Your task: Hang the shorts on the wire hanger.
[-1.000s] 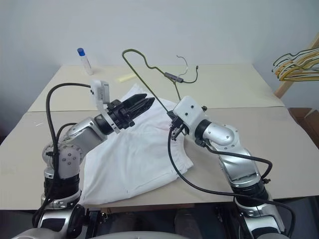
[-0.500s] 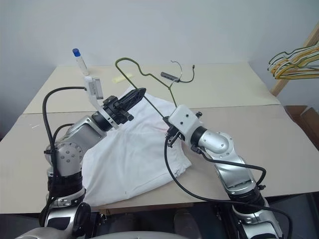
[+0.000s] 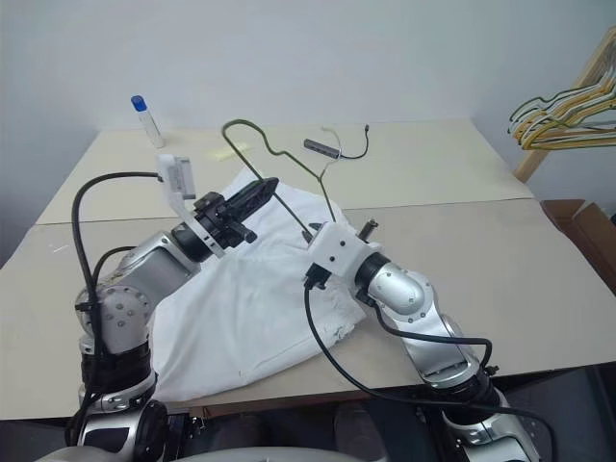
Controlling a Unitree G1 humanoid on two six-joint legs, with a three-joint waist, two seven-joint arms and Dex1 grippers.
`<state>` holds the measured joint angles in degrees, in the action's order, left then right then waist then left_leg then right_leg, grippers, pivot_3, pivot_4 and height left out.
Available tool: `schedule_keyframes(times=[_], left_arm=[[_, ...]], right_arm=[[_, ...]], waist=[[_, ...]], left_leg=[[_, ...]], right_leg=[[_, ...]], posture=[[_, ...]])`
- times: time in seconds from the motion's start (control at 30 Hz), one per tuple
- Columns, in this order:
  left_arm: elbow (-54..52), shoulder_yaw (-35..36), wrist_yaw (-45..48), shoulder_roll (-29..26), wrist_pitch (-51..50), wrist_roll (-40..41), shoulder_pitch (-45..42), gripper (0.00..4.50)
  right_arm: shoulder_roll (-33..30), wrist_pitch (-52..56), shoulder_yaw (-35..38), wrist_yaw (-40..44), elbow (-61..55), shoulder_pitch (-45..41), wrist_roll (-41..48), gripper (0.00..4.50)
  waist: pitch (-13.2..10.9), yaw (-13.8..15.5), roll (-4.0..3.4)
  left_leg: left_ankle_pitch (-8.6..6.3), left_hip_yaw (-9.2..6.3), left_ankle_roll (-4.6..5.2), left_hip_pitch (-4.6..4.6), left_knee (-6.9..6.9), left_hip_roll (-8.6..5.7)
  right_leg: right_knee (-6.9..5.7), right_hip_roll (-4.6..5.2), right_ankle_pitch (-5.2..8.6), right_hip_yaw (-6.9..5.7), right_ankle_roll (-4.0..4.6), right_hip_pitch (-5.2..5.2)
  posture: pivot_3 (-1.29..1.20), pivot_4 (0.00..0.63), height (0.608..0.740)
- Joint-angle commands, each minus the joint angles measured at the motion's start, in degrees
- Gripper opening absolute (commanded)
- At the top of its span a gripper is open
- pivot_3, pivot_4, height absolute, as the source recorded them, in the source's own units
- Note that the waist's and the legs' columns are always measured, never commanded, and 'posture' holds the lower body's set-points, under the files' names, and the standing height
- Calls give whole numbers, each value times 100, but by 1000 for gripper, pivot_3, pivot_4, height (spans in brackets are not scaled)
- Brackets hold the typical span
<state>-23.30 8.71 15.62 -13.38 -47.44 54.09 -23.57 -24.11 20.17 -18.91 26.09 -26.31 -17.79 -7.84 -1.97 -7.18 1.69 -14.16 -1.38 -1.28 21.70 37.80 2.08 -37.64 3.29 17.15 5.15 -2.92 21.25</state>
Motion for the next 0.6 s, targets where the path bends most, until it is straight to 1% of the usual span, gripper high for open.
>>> schedule_keyframes(times=[0.03,0.1,0.13,0.23,0.3,0.37,0.4,0.5,0.6], left_arm=[[-142,70,433,-190,366,-22,-199,0],[-73,40,741,-391,521,-154,-322,0],[-5,65,951,-524,618,-201,-381,0],[234,150,1484,-861,853,-291,-500,0],[548,284,2042,-1189,1015,-295,-615,0],[798,358,2459,-1420,1136,-284,-706,0],[947,442,2839,-1571,1216,-207,-755,0],[1371,769,3849,-1906,1180,307,-961,0],[1716,1009,4821,-2193,1046,736,-1116,0]], right_arm=[[-8,-145,322,182,-129,-219,228,2096],[-43,32,574,458,-230,-304,625,2802],[-22,246,854,603,-343,-361,1019,3139],[1,1048,1753,950,-577,-574,2328,3139],[-412,1519,2473,1510,-578,-713,3349,3139],[-792,1892,2909,1943,-506,-798,4070,3139],[-1107,2220,3057,2268,-337,-840,4456,3139],[-1849,3033,3169,3089,297,-926,5302,3139],[-2306,3610,2921,3852,980,-1097,5774,3139]], waist=[[0,-1,0],[-1,-1,-1],[-1,1,-1],[-1,2,-1],[-3,3,-4],[-5,12,-6],[-5,11,-7],[-7,-5,-7],[-9,-25,-8]], left_leg=[[0,0,0,0,0,0],[0,-1,0,0,0,0],[0,-2,0,1,0,0],[0,-4,0,0,0,-1],[0,-5,0,1,0,0],[0,-8,1,2,0,-1],[0,-9,1,5,0,0],[0,-8,2,4,-2,1],[0,-5,2,4,-2,2]], right_leg=[[0,0,0,0,0,0],[0,0,0,-2,0,0],[0,0,0,-2,0,0],[2,0,0,-6,0,-4],[2,1,0,-8,0,-5],[4,1,0,-12,0,-6],[8,1,0,-16,0,-6],[13,0,2,-18,2,-6],[12,0,2,-17,3,-7]], posture=[[-119,0,740],[-118,0,740],[-117,0,740],[-114,0,740],[-114,0,740],[-114,0,740],[-115,0,740],[-117,0,740],[-117,0,740]])
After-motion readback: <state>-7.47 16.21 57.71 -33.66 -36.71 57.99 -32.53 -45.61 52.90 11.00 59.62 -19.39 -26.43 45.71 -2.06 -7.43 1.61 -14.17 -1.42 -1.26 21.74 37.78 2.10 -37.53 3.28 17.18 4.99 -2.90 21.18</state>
